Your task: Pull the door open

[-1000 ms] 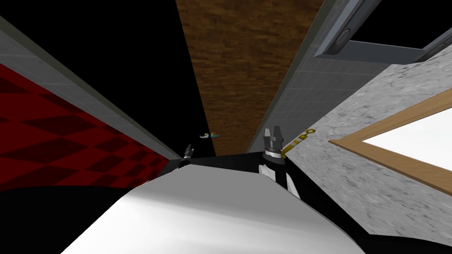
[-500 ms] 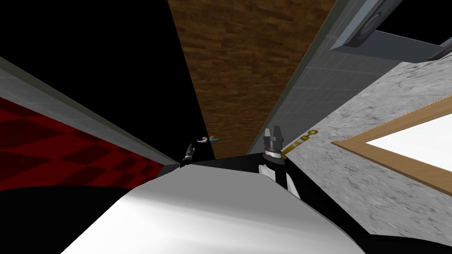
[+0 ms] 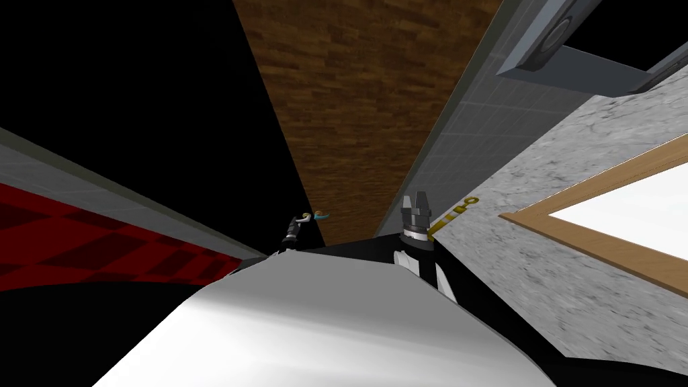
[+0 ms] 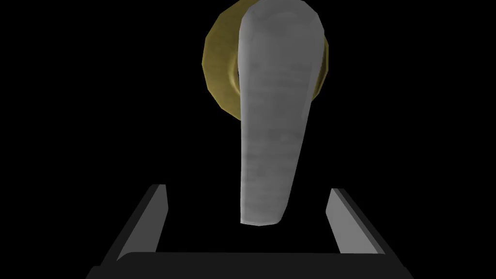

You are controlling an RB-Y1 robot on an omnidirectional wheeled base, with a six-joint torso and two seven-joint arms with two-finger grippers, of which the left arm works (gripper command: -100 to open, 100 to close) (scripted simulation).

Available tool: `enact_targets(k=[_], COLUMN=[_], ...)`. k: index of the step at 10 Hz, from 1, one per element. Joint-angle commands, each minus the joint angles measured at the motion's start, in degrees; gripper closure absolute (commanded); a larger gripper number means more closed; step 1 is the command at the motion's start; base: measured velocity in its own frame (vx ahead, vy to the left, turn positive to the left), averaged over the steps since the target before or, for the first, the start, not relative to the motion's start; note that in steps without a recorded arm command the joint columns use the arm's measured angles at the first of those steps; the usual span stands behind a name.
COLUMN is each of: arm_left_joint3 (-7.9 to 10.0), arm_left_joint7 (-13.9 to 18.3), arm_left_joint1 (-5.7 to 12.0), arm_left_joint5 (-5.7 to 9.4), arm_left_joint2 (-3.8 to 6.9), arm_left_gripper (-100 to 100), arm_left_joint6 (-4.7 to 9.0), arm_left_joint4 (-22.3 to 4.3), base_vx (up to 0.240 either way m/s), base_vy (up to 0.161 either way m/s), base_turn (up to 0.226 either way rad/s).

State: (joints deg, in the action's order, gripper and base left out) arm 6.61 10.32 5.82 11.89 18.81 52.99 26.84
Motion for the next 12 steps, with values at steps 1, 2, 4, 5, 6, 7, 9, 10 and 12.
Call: enact_targets(k=[1,2,4,5,6,7,9,10,12], arm_left_joint3=[0.00,0.00,0.00,0.00,0.00,0.00,0.28,-0.10,-0.90], arm_left_joint7=[0.00,0.00,0.00,0.00,0.00,0.00,0.56,1.33,2.32], arm_left_joint1=[0.00,0.00,0.00,0.00,0.00,0.00,-1.21,-1.80,-2.14], arm_left_joint5=[0.00,0.00,0.00,0.00,0.00,0.00,0.12,-0.16,-0.69], arm_left_joint2=[0.00,0.00,0.00,0.00,0.00,0.00,1.21,1.89,2.36], arm_left_gripper=[-100,100,100,100,100,100,100,100,100], arm_left_joint6=[0.00,0.00,0.00,0.00,0.00,0.00,0.02,0.30,0.70], arm_left_joint4=[0.00,0.00,0.00,0.00,0.00,0.00,-0.50,-0.59,-0.49], base_vx=[0.028,0.000,-0.008,-0.006,0.000,0.000,-0.146,-0.175,-0.179], base_vy=[-0.003,0.000,0.002,0.002,0.000,0.000,0.031,-0.026,-0.027], base_turn=[0.006,0.000,-0.008,-0.004,0.000,0.000,-0.018,-0.059,-0.068])
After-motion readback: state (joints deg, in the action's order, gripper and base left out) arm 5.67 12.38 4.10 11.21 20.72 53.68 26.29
